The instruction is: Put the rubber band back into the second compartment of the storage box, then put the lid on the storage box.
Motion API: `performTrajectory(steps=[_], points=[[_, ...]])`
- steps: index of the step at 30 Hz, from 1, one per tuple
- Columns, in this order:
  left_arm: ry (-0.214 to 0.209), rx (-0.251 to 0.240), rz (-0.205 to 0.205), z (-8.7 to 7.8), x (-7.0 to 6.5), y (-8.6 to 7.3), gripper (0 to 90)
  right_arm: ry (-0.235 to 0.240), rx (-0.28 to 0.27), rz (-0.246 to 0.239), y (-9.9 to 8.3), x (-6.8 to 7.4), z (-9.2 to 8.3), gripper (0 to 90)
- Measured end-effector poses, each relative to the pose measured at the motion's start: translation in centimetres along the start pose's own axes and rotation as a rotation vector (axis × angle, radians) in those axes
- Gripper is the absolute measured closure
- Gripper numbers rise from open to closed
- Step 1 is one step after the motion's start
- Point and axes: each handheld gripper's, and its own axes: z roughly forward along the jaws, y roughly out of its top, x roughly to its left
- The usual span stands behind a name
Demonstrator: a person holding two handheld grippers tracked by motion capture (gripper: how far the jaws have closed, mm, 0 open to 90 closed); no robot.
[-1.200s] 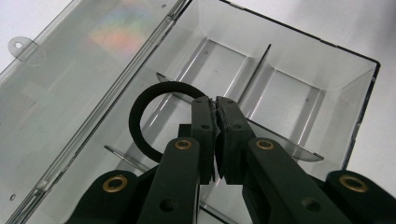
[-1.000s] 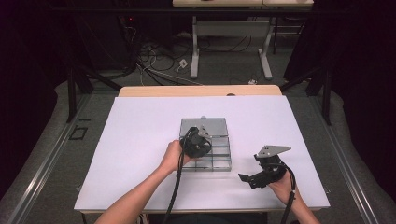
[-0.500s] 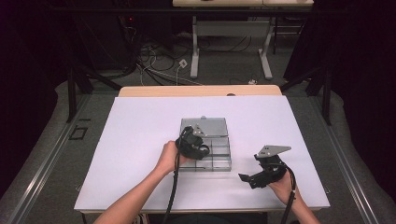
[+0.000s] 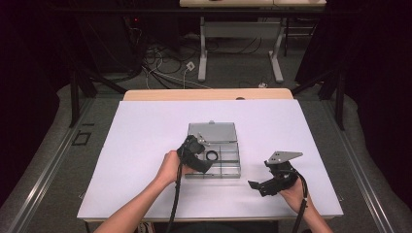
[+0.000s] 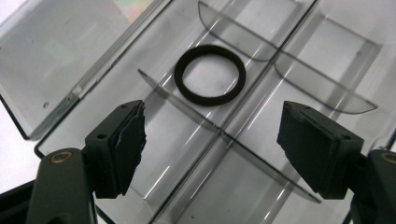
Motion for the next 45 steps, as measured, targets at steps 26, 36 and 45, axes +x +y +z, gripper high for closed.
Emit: performTrajectory(steps=[26,36,45], points=[[-0.053,0.027,-0.013,1.3,-0.2,-0.6,45.4,0.005,-0.003,-0.001,0.1,0.0,0.1,0.0],[-0.056,0.039,-0.052,1.4,0.0,-0.5,48.8,0.004,-0.011,-0.003,0.1,-0.1,0.1,0.0],[-0.050,0.042,-0.069,1.3,-0.1,-0.4,50.9,-0.003,0.008,-0.011,0.6,-0.3,0.4,0.0]])
